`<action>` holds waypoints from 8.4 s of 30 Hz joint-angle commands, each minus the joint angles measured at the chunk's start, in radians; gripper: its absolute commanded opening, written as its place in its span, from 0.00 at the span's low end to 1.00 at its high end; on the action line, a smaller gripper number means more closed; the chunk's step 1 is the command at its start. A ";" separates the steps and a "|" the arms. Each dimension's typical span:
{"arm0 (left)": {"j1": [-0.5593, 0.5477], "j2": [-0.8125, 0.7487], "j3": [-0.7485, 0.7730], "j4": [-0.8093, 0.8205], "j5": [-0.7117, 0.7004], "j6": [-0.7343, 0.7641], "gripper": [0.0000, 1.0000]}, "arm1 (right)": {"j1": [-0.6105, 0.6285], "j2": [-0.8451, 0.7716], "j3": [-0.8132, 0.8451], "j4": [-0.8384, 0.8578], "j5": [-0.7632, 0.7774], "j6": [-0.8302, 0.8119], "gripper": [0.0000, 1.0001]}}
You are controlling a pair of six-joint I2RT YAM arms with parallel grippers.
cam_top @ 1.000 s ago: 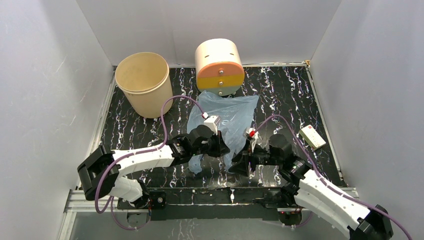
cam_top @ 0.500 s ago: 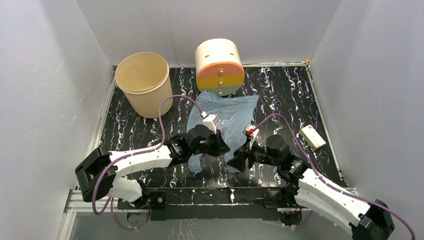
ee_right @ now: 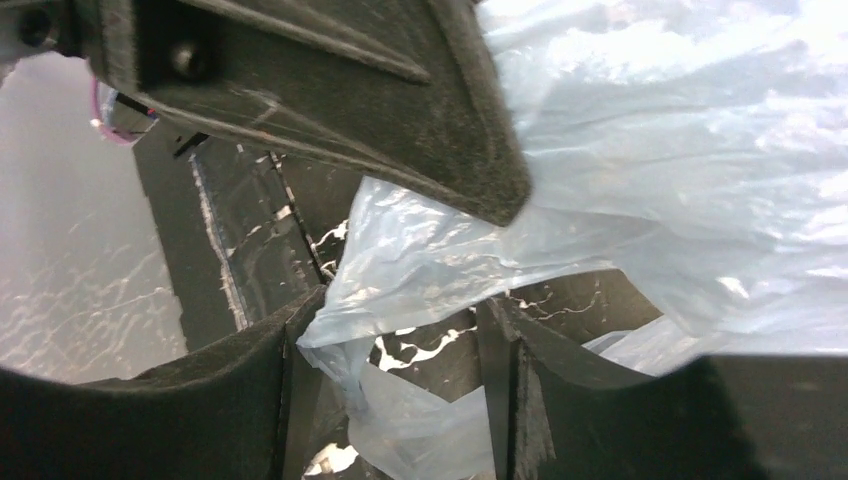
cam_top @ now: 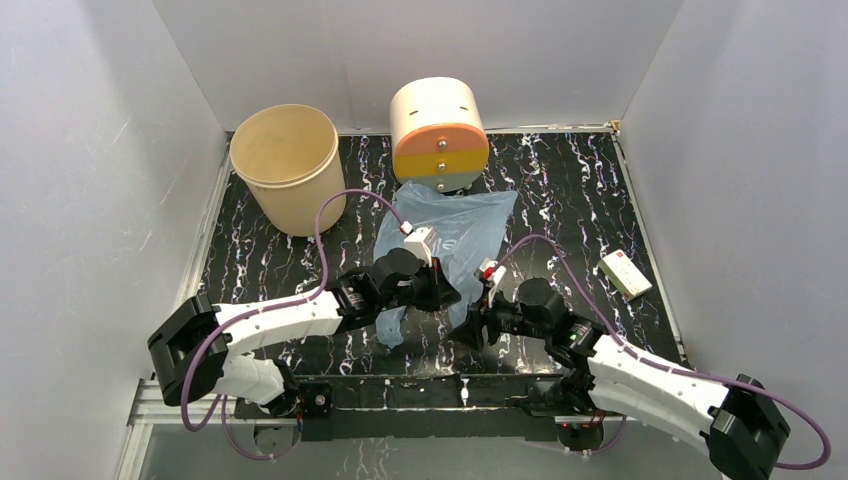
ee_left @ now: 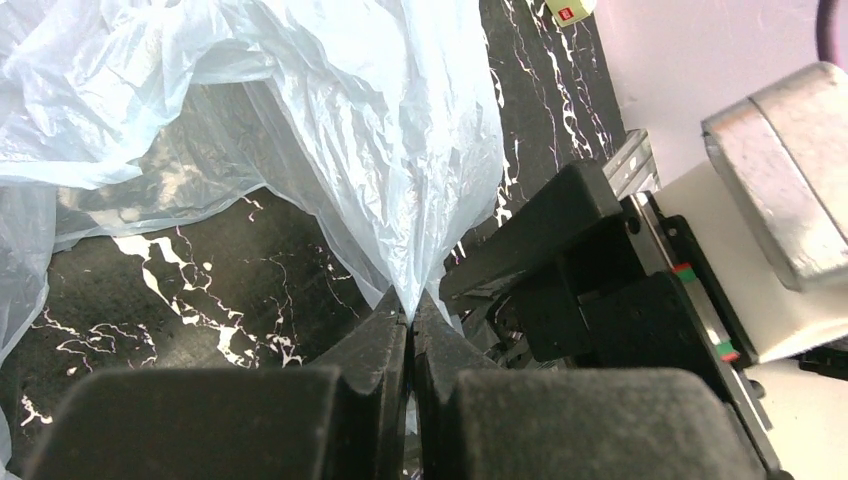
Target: Put the trash bags into the trash bin
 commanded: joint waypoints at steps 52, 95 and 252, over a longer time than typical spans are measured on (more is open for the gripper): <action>0.015 -0.135 -0.499 0.357 -0.060 -0.324 0.45 | 0.009 0.382 0.236 0.002 0.142 0.331 0.00; 0.053 -0.378 -0.380 0.205 -0.049 -0.152 0.00 | -0.096 0.612 0.266 0.395 -0.177 0.889 0.32; 0.058 -0.376 -0.240 -0.055 0.014 0.182 0.00 | 0.249 0.251 -0.229 0.784 0.121 -0.244 0.73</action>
